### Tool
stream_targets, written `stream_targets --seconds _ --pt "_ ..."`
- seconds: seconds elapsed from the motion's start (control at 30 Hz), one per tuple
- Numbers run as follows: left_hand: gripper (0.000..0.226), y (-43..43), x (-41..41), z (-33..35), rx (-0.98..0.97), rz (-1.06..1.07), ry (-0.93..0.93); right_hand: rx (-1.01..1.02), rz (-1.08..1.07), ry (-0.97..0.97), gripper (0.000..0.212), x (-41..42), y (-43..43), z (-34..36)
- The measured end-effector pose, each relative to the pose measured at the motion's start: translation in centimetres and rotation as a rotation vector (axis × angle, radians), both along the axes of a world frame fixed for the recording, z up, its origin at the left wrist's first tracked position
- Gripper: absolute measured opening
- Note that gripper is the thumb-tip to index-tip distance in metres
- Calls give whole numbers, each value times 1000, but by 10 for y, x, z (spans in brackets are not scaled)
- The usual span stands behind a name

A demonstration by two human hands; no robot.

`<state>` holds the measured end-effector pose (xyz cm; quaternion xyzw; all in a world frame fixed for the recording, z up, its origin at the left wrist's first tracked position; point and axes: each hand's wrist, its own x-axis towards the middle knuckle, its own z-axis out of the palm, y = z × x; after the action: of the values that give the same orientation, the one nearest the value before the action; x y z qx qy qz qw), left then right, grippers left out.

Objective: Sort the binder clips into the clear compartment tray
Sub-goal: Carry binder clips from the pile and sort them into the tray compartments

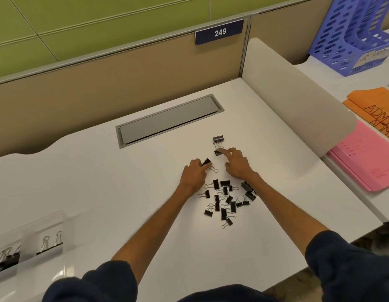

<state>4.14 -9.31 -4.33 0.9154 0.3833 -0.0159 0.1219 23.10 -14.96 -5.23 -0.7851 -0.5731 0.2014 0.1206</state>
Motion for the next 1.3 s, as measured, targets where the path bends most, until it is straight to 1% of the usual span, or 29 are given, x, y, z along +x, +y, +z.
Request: stream_targets --seconds 0.07,0.17,0.2,0.27,0.33,0.4,0.47,0.57,0.67,0.73,0.8,0.87,0.93,1.03,1.1,1.2,1.3 --pt "43 3 -3 2 -38 51 -34 19 1 -15 55 -1 3 -2" --pt "39 9 -11 5 -115 139 -106 109 24 120 35 0 4 0" --pt "37 10 -14 6 -119 149 -117 125 46 127 28 0 4 0" --pt "29 12 -20 7 -77 157 -115 139 70 91 23 -1 4 -1" --pt "27 13 -24 9 -32 202 -116 159 80 65 26 -2 2 -2" --pt "32 15 -26 13 -32 269 -104 166 129 36 34 -3 2 -1" --pt "38 17 -27 15 -47 315 -81 155 169 -2 37 -4 2 0" --pt "44 18 -31 19 -33 334 -90 152 177 -44 31 -4 3 4" --pt "40 16 -38 16 51 342 -143 143 191 -60 24 -7 4 6" --pt "37 16 -43 15 114 317 -185 132 171 -56 24 -9 5 5" --pt "38 20 -50 13 63 232 -165 121 158 -52 26 -12 6 2" --pt "45 24 -58 12 -87 95 -71 106 160 -50 25 -13 6 0" --pt "47 27 -66 11 -214 3 -3 97 159 -35 24 -13 6 0" --pt "50 28 -76 8 -309 22 -25 92 156 7 23 -13 4 1" --pt "50 27 -80 9 -307 46 -22 94 144 43 24 -14 2 3" --pt "34 24 -85 12 -209 68 -26 97 141 72 29 -17 -4 5" --pt "31 18 -88 11 -147 109 -4 89 164 78 30 -23 -10 8"
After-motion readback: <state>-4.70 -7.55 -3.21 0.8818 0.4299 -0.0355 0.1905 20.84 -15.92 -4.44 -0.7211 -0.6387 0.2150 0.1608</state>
